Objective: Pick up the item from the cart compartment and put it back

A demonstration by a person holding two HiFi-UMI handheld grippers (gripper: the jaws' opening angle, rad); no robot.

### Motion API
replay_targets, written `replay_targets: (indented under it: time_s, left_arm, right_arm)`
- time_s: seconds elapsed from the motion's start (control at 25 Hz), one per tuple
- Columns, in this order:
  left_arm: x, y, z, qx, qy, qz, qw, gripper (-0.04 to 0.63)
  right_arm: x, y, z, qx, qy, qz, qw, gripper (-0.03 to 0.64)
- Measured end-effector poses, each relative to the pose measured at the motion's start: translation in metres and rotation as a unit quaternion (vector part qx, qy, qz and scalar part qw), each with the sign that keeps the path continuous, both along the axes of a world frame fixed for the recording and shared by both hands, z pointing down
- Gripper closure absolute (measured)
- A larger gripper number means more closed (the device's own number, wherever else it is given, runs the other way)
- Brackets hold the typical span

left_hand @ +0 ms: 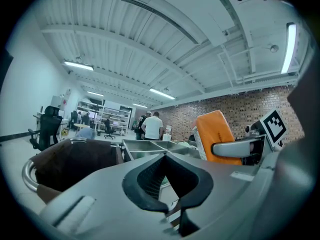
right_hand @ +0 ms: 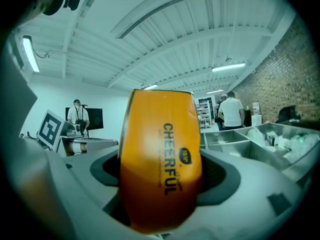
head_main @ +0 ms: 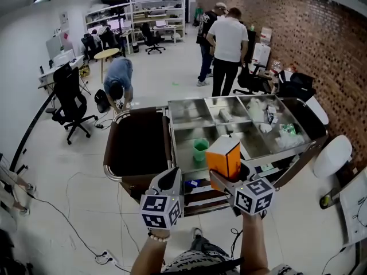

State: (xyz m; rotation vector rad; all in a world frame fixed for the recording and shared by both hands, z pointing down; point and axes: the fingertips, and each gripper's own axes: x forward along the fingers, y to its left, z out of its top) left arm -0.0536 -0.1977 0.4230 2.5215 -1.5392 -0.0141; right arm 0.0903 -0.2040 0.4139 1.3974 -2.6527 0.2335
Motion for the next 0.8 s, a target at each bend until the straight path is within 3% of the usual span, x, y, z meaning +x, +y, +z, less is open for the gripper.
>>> replay_targets:
  time_s: [0.4, 0.8]
  left_arm:
    - [0.001, -0.007, 0.000, -0.004, 0.000, 0.004, 1.0000, 0.592]
    - [0.008, -0.028, -0.016, 0.004, 0.001, 0.014, 0.9999, 0.592]
  right_arm:
    - [0.003, -0.010, -0.003, 0.003, 0.009, -0.003, 1.000, 0.204]
    - [-0.004, -0.074, -0.079, 0.054, 0.050, -0.050, 0.996, 0.204]
